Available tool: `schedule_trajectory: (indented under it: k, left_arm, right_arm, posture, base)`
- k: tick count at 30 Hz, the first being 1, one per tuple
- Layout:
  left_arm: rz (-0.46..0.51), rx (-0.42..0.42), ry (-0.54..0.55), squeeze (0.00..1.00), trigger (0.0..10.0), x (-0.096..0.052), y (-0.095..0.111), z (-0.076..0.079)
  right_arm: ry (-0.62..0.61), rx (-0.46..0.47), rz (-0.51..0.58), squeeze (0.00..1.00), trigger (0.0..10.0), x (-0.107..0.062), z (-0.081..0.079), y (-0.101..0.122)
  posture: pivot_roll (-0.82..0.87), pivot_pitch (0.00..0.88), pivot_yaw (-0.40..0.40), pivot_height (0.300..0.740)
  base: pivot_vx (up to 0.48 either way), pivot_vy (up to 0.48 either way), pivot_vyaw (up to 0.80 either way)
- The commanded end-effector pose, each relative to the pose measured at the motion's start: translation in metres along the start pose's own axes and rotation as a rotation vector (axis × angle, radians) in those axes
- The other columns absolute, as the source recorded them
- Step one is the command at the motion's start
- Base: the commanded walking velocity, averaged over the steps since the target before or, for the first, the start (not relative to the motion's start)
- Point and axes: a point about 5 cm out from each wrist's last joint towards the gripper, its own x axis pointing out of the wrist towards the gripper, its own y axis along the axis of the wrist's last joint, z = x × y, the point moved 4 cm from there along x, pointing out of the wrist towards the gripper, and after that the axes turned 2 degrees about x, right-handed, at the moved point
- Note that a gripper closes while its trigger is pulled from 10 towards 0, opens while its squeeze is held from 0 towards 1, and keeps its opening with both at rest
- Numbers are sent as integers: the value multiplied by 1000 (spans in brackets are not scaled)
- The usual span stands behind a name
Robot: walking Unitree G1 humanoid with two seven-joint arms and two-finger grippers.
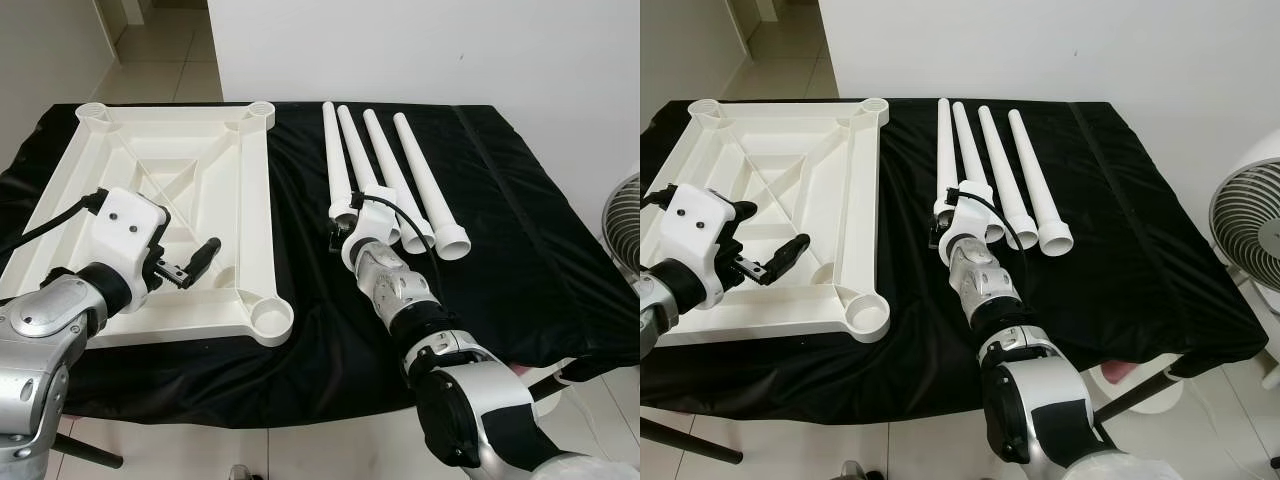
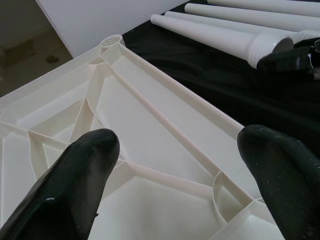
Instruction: Building children table
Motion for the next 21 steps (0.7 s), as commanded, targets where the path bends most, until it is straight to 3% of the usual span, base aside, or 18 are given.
schedule_trajectory:
  k: [1, 3, 4, 9, 10, 11, 12, 13, 14, 15, 16, 18, 20, 21]
  left_arm:
    - [-15, 15, 41, 0, 10000, 1, -1, -5]
    - [-14, 20, 52, 0, 10000, 3, -1, -7]
    - [-21, 25, 89, 0, 10000, 7, 0, -15]
    - [-23, 23, 137, 0, 10000, 12, 2, -25]
    - [-18, 11, 178, 0, 10000, 16, 5, -35]
    - [-18, 11, 178, 0, 10000, 16, 5, -35]
    - [4, -26, 208, 0, 10000, 22, 12, -43]
    - [4, -26, 208, 0, 10000, 22, 12, -43]
    - [28, -65, 223, 0, 10000, 28, 19, -48]
    - [28, -65, 223, 0, 10000, 28, 19, -48]
    - [50, -113, 227, 0, 10000, 34, 26, -50]
    - [50, -113, 227, 0, 10000, 34, 26, -50]
    - [65, -216, 236, 0, 10000, 48, 33, -52]
    - [65, -216, 236, 0, 10000, 48, 33, -52]
  right_arm:
    - [34, -14, 57, 0, 0, -1, -8, 9]
    - [64, -24, 85, 0, 0, -3, -13, 13]
    - [109, -57, 132, 0, 10000, -9, -19, 17]
    - [148, -112, 196, 0, 10000, -20, -21, 20]
    - [183, -148, 263, 0, 10000, -33, -23, 24]
    - [183, -148, 263, 0, 10000, -33, -23, 24]
    - [208, -211, 372, 0, 10000, -55, -20, 32]
    - [208, -211, 372, 0, 10000, -55, -20, 32]
    - [228, -261, 454, 0, 10000, -73, -18, 36]
    - [228, -261, 454, 0, 10000, -73, -18, 36]
    - [247, -316, 516, 0, 10000, -88, -16, 37]
    - [247, -316, 516, 0, 10000, -88, -16, 37]
    - [292, -425, 575, 0, 10000, -105, -16, 31]
    - [292, -425, 575, 0, 10000, -105, -16, 31]
  posture:
    - [39, 108, 13, 740]
    - [42, 108, 10, 740]
    - [46, 107, 5, 740]
    - [51, 106, -4, 740]
    - [49, 107, -8, 740]
    - [49, 107, -8, 740]
    - [36, 107, -2, 740]
    - [36, 107, -2, 740]
    - [30, 105, 1, 740]
    - [30, 105, 1, 740]
    - [23, 104, 8, 740]
    - [23, 104, 8, 740]
    - [23, 101, 14, 740]
    - [23, 101, 14, 740]
  base:
    - [0, 0, 0]
    - [0, 0, 0]
    - [0, 0, 0]
    - [0, 0, 0]
    - [0, 0, 0]
    - [0, 0, 0]
    - [0, 0, 0]
    - [0, 0, 0]
    - [0, 0, 0]
    - [0, 0, 0]
    - [0, 0, 0]
    - [0, 0, 0]
    - [0, 0, 0]
    - [0, 0, 0]
